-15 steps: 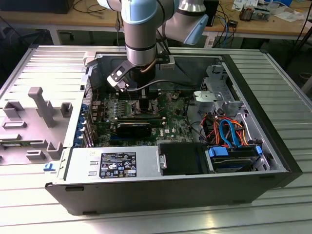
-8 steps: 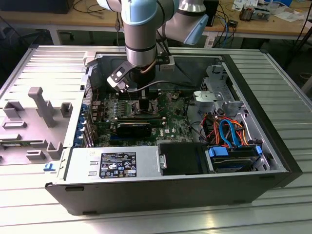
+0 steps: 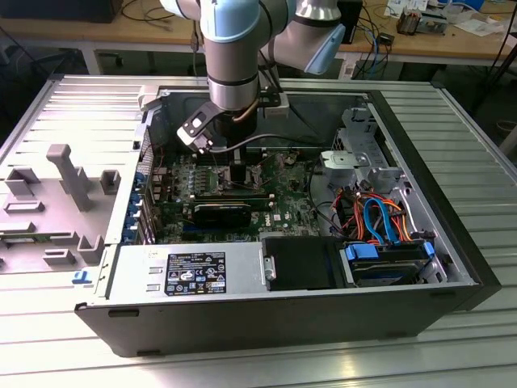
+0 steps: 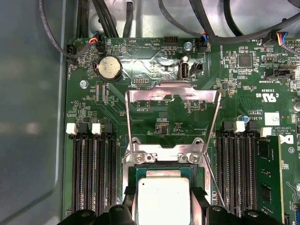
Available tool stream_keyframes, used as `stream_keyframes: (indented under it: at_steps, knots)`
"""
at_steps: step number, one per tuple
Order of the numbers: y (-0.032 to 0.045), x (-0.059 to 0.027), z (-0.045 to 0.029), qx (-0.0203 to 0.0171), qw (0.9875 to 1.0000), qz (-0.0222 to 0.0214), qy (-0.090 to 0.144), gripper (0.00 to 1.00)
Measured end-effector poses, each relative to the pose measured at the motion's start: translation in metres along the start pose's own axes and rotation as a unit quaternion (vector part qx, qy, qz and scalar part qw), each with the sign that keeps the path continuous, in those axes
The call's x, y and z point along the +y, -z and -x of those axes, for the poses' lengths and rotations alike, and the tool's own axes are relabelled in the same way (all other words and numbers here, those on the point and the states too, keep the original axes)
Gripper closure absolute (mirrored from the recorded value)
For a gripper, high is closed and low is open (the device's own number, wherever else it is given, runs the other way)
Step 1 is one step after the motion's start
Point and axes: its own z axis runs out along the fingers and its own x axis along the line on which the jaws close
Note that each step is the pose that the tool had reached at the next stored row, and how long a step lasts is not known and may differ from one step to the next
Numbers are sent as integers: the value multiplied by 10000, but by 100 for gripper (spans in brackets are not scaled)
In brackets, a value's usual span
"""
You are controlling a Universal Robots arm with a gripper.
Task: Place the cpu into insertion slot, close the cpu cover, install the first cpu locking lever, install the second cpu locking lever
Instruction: 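Place the cpu into insertion slot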
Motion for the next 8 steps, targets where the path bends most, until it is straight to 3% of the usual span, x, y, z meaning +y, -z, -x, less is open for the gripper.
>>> stream_keyframes:
  at_steps: [8]
  knots:
    - [0,-9,21,0,10000,0,-12,46]
